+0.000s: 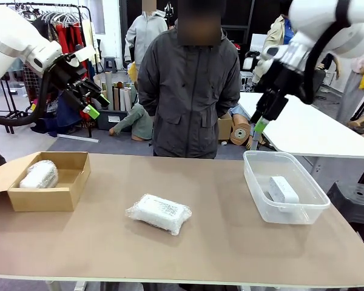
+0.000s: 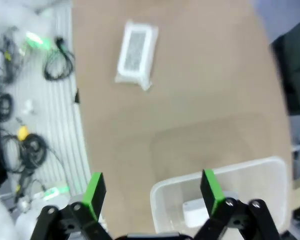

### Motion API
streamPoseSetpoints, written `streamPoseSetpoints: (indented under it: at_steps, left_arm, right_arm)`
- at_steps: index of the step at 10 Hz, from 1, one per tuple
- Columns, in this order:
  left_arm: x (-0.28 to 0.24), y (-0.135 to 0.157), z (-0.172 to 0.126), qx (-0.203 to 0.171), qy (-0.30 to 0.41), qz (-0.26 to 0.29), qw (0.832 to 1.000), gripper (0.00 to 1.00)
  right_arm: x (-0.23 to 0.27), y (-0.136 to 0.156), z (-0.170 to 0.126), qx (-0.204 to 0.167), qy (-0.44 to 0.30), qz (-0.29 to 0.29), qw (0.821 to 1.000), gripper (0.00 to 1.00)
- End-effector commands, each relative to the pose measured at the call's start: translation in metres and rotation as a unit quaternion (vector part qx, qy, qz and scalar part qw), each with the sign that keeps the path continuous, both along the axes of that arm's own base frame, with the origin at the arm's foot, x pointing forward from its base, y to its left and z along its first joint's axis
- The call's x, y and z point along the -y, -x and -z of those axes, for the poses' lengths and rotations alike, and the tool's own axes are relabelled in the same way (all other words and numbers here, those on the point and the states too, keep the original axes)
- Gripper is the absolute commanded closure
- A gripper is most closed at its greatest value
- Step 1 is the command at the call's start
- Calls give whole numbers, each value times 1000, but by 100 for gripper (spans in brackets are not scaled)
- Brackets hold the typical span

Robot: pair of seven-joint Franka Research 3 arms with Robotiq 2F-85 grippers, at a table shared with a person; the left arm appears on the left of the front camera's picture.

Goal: Separate and place wrapped and unwrapped clocks.
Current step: Pick up the Digital clock indicated by the person.

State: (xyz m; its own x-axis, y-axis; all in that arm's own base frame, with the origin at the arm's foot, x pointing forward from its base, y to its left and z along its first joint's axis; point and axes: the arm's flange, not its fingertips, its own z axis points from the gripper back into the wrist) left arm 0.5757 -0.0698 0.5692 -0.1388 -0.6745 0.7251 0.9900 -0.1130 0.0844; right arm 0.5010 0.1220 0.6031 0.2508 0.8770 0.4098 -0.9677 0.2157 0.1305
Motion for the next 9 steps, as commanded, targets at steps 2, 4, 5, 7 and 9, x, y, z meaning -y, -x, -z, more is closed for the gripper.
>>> streamPoseSetpoints:
  at_steps: [2, 4, 5, 7, 9]
  left_arm:
    - [0, 1, -2, -1, 3, 2, 1000, 0]
    - [0, 1, -2, -1, 3, 2, 1000, 0]
    - [0, 1, -2, -1, 3, 2, 1000, 0]
    - [0, 1, -2, -1, 3, 2, 1000, 0]
    - [0, 1, -2, -1, 3, 2, 1000, 0]
  right_arm:
    - [25, 22, -4, 76, -72, 15, 994, 0]
    - [49, 22, -4, 97, -94, 38, 990, 0]
    - [60, 18, 0, 66, -86, 40, 993, 0]
    - [78, 3, 10, 53, -113, 67, 990, 0]
    - [90, -11, 20, 56, -130, 79, 987, 0]
